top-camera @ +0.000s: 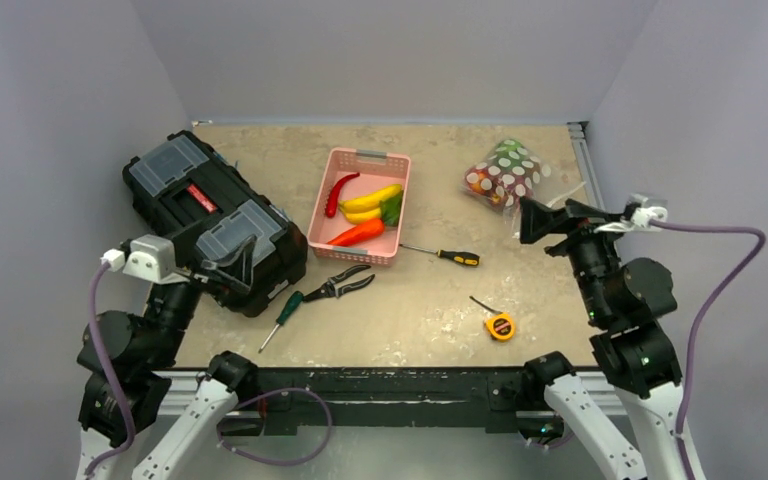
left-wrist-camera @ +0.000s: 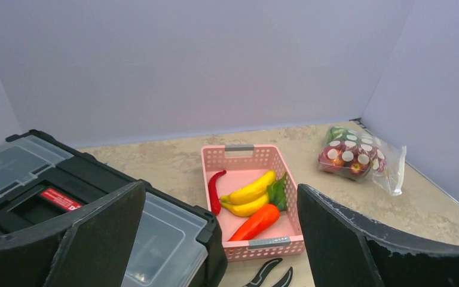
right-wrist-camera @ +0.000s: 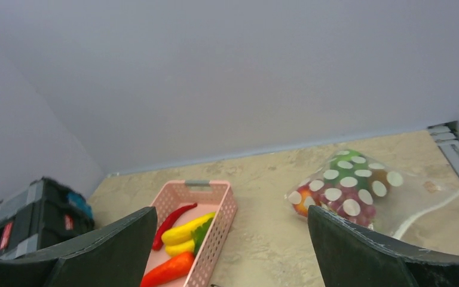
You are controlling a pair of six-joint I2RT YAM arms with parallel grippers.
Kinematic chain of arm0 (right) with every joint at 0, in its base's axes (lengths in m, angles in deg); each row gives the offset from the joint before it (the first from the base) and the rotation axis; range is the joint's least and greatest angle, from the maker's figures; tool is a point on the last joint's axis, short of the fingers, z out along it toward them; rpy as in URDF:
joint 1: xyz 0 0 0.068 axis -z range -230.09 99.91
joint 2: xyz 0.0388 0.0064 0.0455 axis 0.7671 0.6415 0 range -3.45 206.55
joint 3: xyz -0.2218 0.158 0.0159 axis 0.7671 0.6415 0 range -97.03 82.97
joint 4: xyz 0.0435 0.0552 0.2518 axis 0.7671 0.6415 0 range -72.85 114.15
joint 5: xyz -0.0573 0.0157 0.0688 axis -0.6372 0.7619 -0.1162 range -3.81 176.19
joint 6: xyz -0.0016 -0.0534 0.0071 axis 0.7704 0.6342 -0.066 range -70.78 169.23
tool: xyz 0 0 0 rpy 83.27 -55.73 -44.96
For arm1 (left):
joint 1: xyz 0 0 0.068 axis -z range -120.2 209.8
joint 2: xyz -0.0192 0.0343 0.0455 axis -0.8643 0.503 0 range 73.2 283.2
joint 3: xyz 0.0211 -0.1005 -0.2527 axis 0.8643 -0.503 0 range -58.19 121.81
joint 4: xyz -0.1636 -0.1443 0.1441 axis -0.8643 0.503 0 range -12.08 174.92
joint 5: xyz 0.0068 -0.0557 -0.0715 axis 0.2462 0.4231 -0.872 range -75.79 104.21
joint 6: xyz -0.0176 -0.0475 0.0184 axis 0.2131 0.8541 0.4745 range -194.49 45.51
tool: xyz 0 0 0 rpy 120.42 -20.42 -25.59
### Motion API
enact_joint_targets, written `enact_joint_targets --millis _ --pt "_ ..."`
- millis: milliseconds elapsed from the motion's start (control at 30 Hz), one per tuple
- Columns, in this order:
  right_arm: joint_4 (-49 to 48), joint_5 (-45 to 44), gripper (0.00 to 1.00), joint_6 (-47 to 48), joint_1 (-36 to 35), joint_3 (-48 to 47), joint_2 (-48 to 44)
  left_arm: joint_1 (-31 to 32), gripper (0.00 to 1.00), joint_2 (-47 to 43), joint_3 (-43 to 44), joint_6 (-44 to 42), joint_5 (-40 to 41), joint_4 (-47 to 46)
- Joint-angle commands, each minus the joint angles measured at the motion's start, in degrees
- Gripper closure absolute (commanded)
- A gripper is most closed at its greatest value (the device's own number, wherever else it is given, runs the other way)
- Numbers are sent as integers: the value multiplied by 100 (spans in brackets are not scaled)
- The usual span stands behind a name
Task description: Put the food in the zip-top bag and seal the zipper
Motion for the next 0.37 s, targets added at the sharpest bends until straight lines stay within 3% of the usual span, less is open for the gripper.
enact_joint_targets --millis 0,333 --pt "165 -1322 1 -557 5 -280 -348 29 2 -125 329 -129 414 417" --pt "753 -1845 1 -793 6 -522 11 32 2 -104 437 -185 533 511"
